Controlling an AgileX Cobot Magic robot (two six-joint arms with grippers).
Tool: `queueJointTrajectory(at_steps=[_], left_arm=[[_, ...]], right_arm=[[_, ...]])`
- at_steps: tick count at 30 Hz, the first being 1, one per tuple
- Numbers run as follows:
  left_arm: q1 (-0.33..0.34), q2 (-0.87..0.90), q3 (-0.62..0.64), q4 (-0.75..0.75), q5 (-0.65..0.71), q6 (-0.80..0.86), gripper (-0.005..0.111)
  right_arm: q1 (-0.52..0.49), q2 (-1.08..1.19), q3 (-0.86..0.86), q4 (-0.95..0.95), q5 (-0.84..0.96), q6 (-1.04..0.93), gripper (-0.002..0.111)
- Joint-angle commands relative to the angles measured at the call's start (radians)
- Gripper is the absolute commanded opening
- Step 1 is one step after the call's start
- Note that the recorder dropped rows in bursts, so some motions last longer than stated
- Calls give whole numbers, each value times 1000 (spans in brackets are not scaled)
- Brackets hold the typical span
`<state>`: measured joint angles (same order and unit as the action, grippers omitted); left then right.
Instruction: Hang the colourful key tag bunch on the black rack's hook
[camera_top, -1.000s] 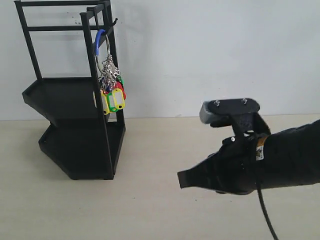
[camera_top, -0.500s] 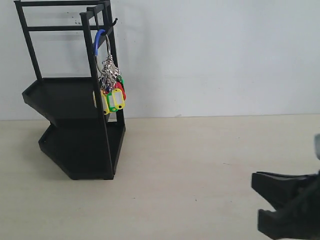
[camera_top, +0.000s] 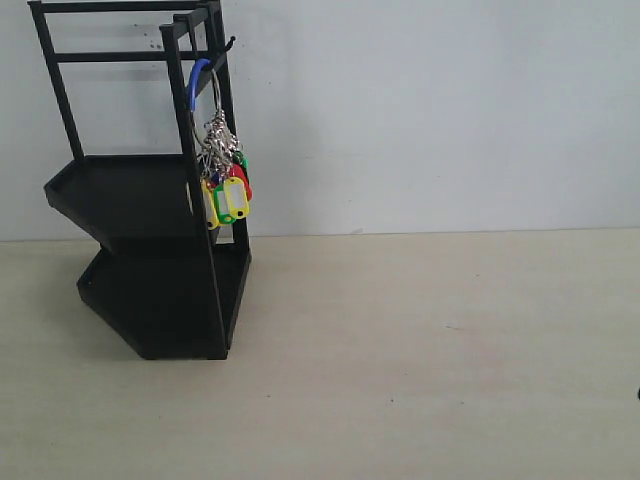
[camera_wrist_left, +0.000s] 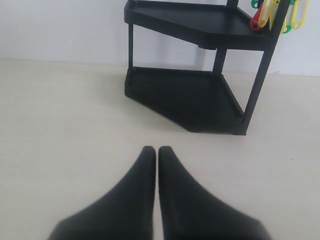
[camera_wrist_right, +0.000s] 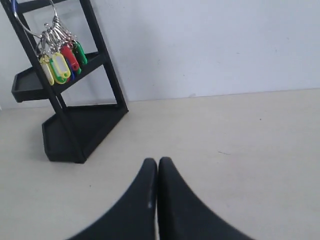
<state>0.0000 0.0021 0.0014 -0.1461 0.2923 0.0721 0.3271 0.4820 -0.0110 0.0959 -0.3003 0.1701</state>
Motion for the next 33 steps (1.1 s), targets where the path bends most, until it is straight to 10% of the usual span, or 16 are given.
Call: queueJointTrajectory(at_steps=[1, 16, 33], left_arm=[[-1, -2, -1, 5, -8, 3, 4], [-1, -2, -1, 5, -8, 3, 4], [-1, -2, -1, 5, -8, 3, 4]], right_arm=[[-9, -104, 11, -1, 23, -3, 0], [-207, -482, 11, -1, 383, -3, 0], [-207, -482, 11, -123, 476, -15, 0]])
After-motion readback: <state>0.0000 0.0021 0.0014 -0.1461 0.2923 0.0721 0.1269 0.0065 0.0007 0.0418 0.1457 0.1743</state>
